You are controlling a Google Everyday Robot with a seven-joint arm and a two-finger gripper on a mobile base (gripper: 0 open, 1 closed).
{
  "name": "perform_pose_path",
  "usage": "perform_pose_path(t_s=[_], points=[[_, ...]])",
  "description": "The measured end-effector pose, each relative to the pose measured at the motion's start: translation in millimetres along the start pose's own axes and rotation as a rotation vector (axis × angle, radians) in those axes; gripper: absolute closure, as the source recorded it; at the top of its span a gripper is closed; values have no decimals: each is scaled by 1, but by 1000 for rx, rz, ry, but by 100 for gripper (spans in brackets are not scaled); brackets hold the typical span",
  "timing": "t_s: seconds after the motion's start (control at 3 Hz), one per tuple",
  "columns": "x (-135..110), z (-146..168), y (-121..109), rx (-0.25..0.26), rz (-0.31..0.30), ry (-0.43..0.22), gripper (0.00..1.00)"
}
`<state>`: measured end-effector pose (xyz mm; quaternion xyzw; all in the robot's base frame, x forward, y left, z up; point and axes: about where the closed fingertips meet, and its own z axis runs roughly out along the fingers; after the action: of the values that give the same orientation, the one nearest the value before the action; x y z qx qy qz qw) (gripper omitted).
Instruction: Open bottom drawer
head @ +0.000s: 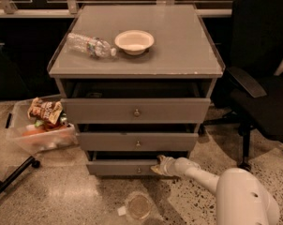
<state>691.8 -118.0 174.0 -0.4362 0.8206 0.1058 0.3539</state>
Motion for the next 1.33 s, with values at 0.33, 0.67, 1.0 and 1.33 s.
perform_pose_path(t_s=[0.33, 0.67, 1.0, 1.33], points=[[-2, -2, 0, 0, 0, 0, 55], [-2, -2, 0, 0, 0, 0, 36], [-2, -2, 0, 0, 0, 0, 13], [-2, -2, 0, 0, 0, 0, 0]])
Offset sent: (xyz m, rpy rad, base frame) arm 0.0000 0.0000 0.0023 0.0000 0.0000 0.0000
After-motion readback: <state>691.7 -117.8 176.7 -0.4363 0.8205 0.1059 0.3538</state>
